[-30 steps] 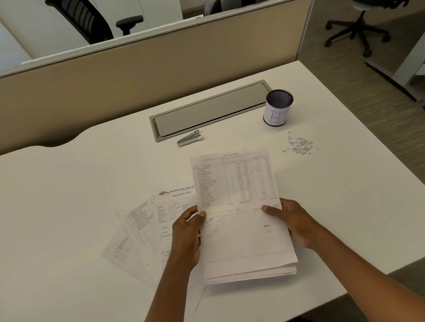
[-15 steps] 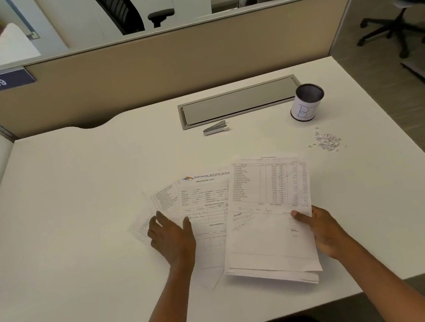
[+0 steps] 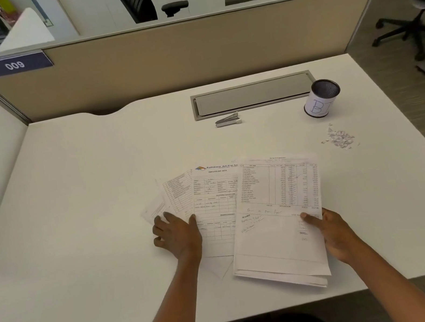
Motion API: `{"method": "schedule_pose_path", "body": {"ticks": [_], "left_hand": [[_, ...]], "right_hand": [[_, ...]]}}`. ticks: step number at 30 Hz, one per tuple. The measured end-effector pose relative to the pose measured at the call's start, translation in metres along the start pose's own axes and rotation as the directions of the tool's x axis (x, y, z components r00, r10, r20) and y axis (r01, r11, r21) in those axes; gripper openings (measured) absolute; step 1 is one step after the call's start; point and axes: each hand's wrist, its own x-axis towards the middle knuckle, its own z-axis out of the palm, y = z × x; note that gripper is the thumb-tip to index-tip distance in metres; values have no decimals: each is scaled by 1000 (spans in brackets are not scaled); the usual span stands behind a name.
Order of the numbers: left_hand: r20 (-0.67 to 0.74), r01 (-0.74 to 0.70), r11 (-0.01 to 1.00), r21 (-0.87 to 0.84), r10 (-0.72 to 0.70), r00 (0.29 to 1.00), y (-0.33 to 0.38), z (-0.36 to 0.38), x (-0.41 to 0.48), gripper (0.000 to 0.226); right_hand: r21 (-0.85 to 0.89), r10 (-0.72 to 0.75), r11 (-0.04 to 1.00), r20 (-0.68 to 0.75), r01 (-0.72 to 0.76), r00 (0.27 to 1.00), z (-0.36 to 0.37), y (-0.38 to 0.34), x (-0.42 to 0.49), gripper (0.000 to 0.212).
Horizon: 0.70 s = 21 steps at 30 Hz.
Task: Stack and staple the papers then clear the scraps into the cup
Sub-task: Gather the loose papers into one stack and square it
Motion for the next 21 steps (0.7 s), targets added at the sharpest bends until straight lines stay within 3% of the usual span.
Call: {"method": "schedule_pose_path", "body": {"ticks": [9, 21], "left_hand": [[-3, -3, 997, -76, 2, 1000, 0, 1, 7, 63], [51, 141, 964, -224, -133, 990, 12, -7, 18, 60]], "right_hand": [[-23, 2, 1000, -3, -2, 1000, 4, 4, -4, 25], [-16, 2, 1000, -7, -2, 1000, 8, 7, -1, 30]]}}
